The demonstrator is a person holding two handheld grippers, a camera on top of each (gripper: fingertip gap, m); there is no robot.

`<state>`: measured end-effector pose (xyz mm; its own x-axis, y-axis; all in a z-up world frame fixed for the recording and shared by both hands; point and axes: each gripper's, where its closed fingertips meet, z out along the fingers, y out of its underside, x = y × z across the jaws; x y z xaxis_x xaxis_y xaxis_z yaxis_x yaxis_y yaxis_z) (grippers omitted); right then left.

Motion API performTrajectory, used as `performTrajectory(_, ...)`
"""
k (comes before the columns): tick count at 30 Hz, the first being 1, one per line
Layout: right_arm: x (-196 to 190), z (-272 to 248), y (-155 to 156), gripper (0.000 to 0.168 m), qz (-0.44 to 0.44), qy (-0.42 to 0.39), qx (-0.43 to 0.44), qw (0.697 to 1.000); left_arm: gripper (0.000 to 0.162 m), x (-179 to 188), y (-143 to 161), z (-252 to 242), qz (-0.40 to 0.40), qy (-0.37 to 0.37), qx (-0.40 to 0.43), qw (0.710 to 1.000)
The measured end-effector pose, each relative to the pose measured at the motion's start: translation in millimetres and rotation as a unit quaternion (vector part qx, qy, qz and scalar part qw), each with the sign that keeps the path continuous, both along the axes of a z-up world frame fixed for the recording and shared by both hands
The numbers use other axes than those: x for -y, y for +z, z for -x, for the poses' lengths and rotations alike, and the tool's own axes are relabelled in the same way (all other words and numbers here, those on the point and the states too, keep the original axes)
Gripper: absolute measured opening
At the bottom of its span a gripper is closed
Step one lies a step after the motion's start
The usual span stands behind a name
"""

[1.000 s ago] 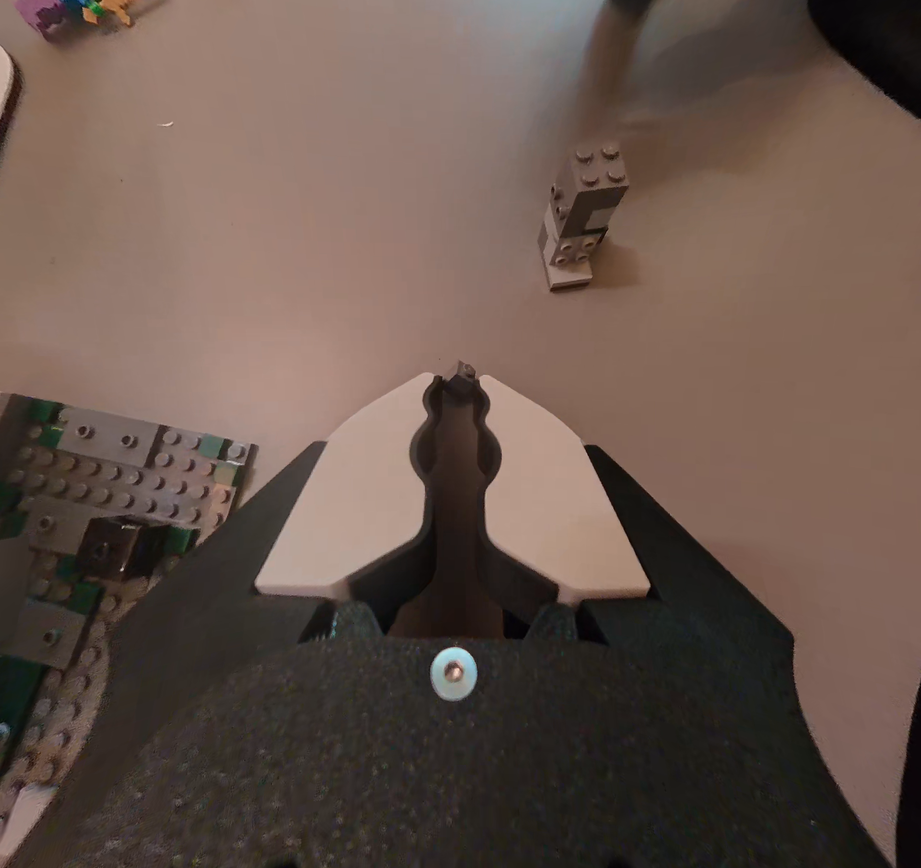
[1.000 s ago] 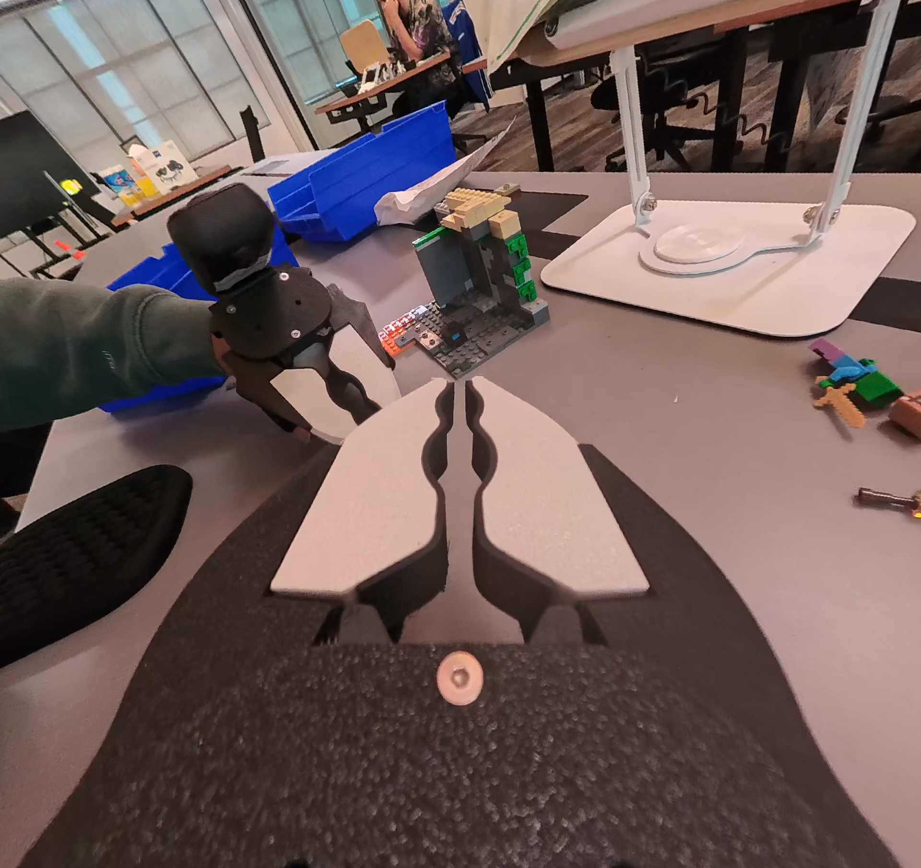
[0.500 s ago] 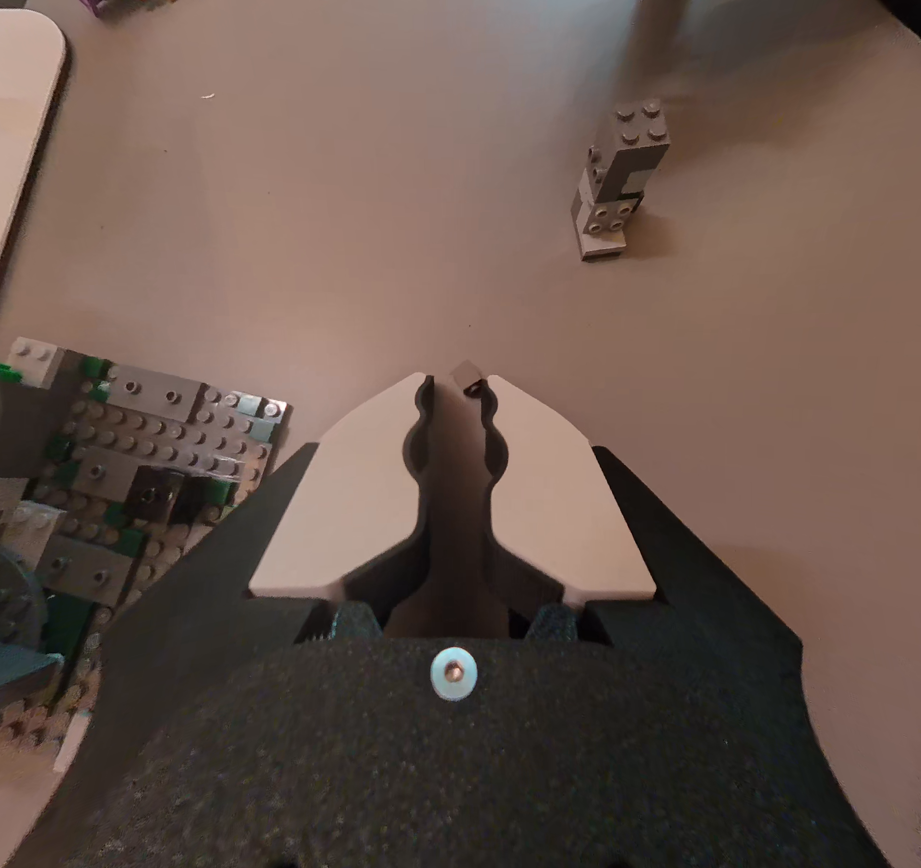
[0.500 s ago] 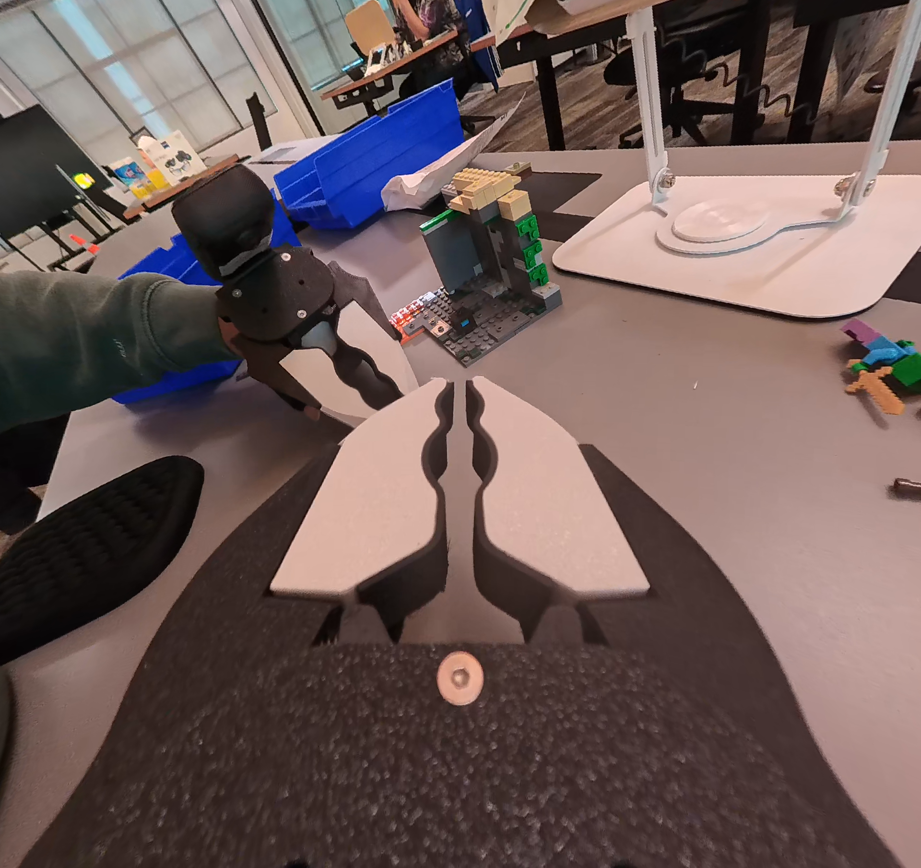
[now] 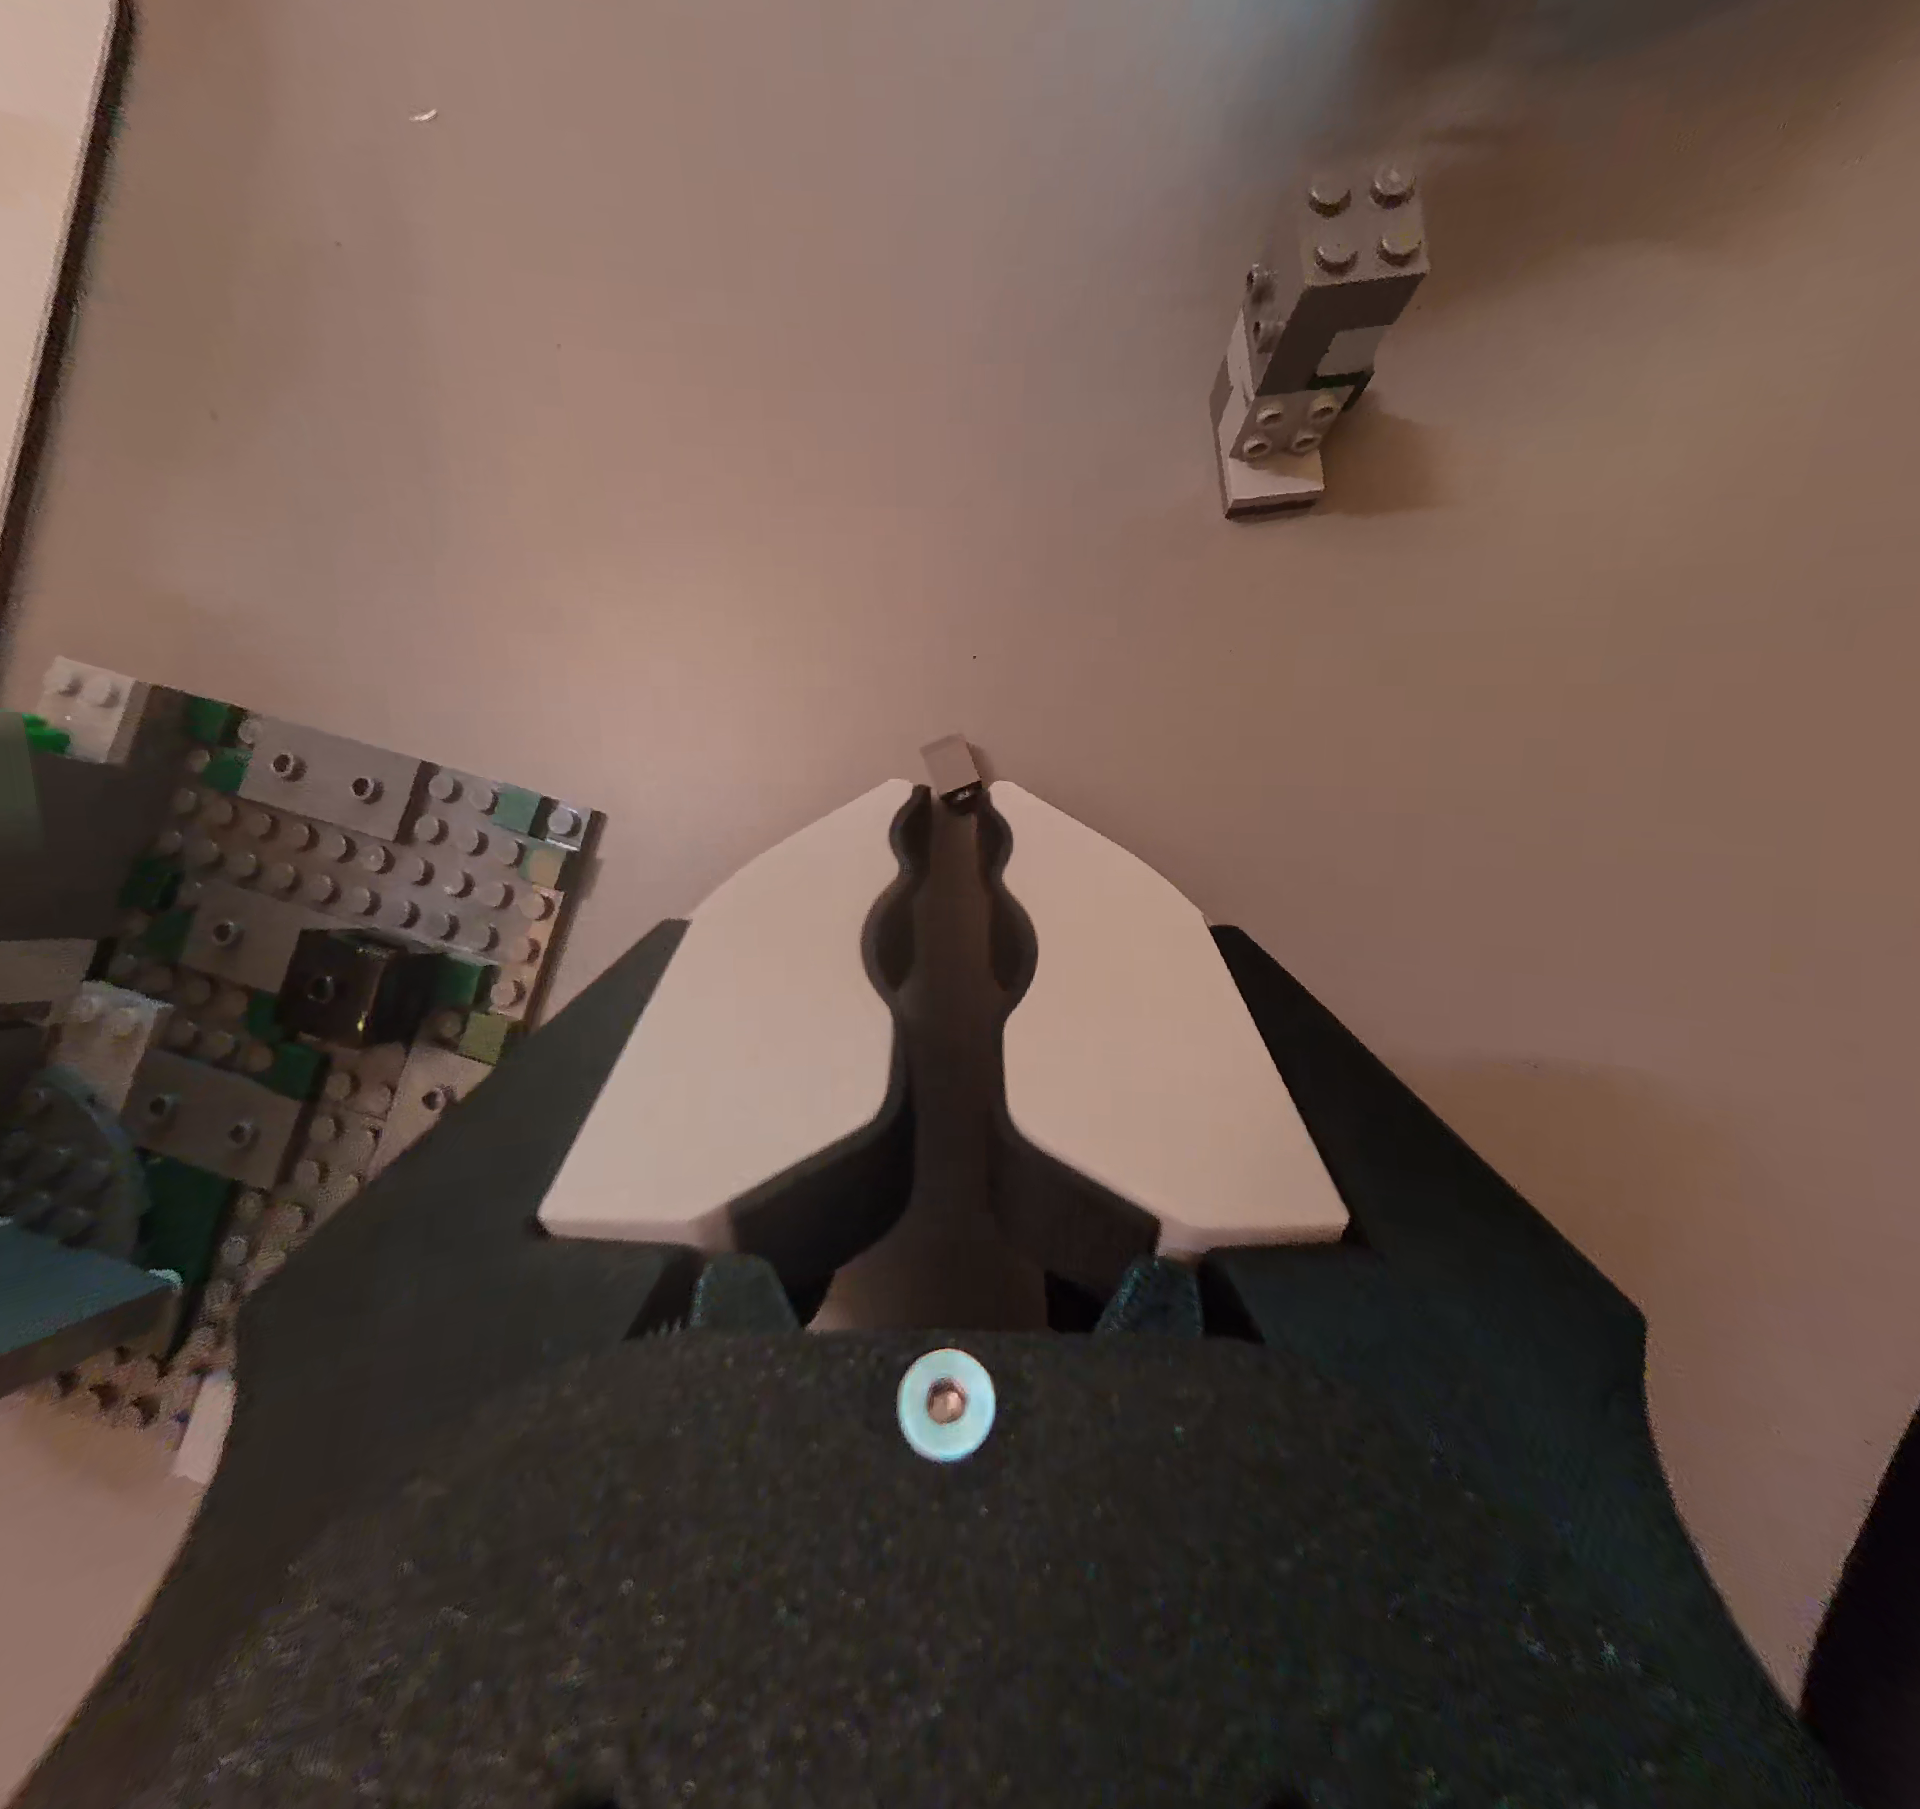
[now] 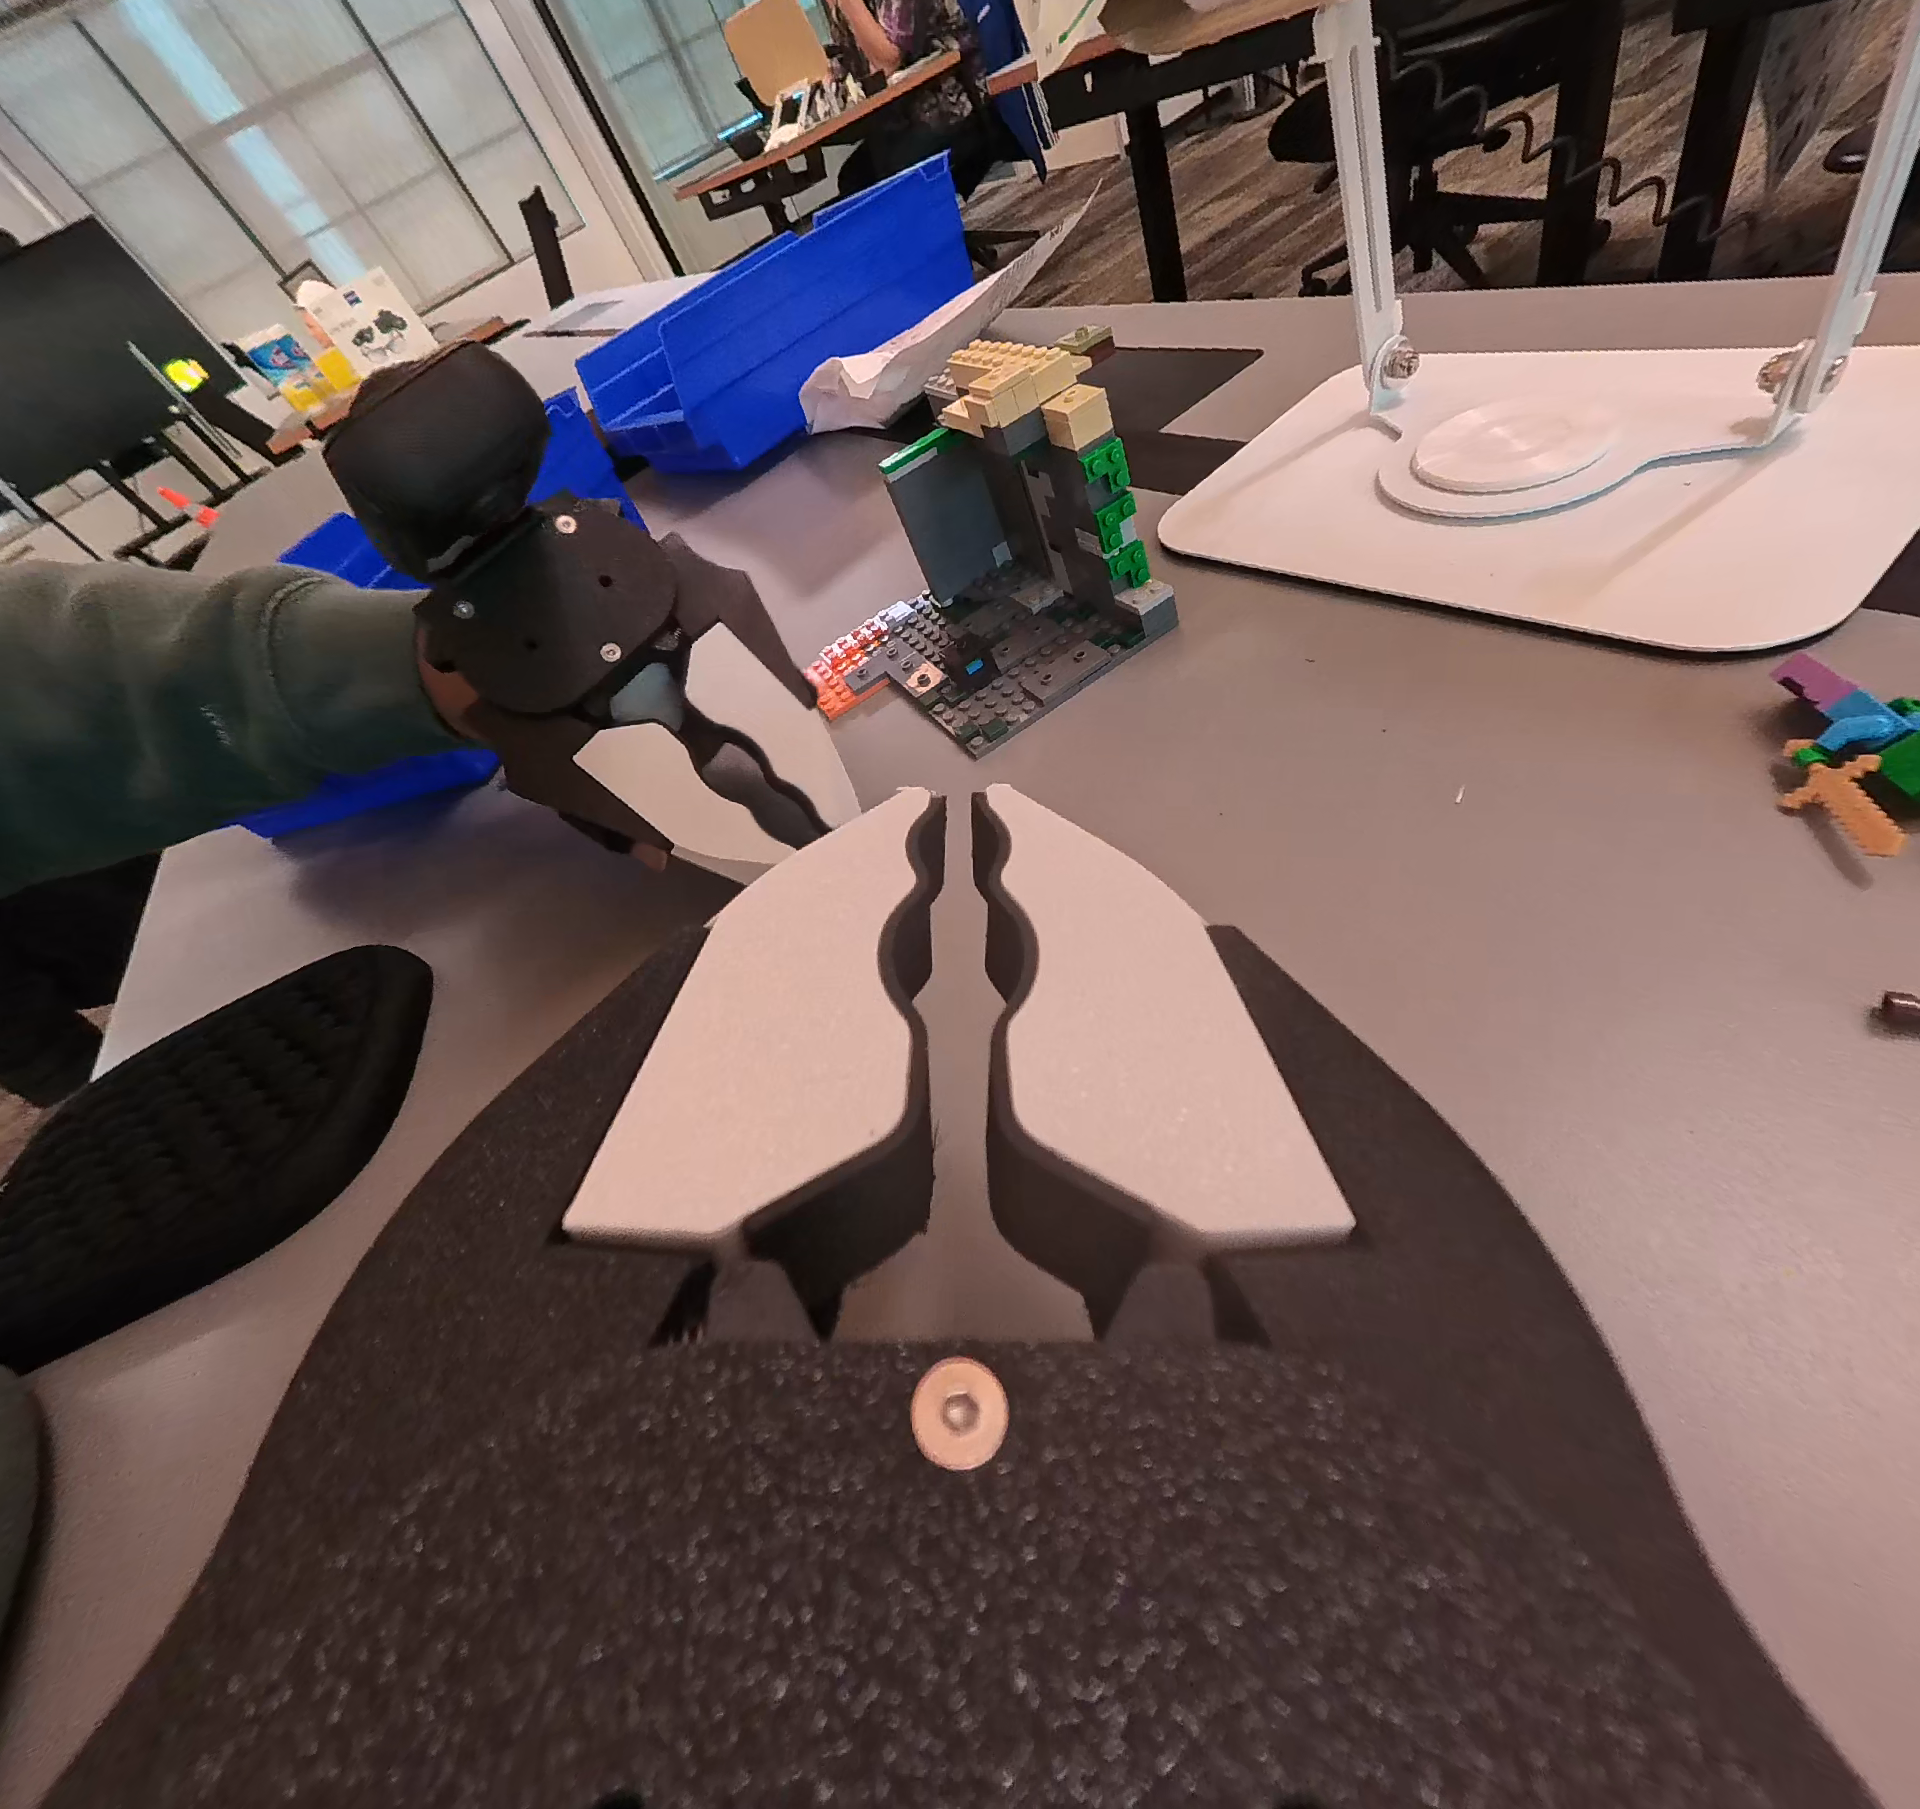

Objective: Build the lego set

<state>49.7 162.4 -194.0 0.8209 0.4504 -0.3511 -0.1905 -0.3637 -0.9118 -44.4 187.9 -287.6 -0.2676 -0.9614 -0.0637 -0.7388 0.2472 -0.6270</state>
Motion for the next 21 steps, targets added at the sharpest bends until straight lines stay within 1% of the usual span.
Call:
performTrajectory(1, 0, 1, 0, 0.004, 0.001, 0.002, 0.001, 1.000, 0.007, 0, 0, 0, 0.000, 0.007, -0.002, 1.000)
performTrajectory(4, 3, 8, -5, 0.004, 0.004, 0.025, 0.018, 1.000, 0.006, 0, 0, -2, 0.006, 0.024, -0.013, 1.000)
performTrajectory(6, 6, 16, -11, 0.004, -0.001, 0.053, 0.058, 0.997, 0.005, 4, 2, -1, 0.009, 0.017, -0.021, 1.000)
performTrajectory(7, 8, 21, -13, 0.005, -0.009, 0.070, 0.084, 0.994, 0.000, 7, 4, -1, 0.008, 0.009, -0.025, 1.000)
performTrajectory(10, 13, 32, -18, 0.006, -0.037, 0.122, 0.180, 0.975, 0.000, 17, 13, 1, 0.008, -0.016, -0.040, 0.999)
performTrajectory(13, 16, 43, -19, 0.008, -0.043, 0.173, 0.241, 0.954, 0.000, 22, 19, 1, -0.006, -0.031, -0.056, 0.998)
performTrajectory(16, 7, 37, -16, 0.009, -0.054, 0.154, 0.291, 0.943, 0.000, 18, 23, -4, -0.020, -0.025, -0.056, 0.998)
performTrajectory(19, -4, 16, -9, 0.008, -0.056, 0.119, 0.302, 0.944, 0.000, 11, 23, -11, -0.032, -0.011, -0.040, 0.999)
performTrajectory(21, -10, -5, -10, 0.009, -0.050, 0.091, 0.312, 0.944, 0.000, 6, 22, -17, -0.035, -0.001, -0.026, 0.999)
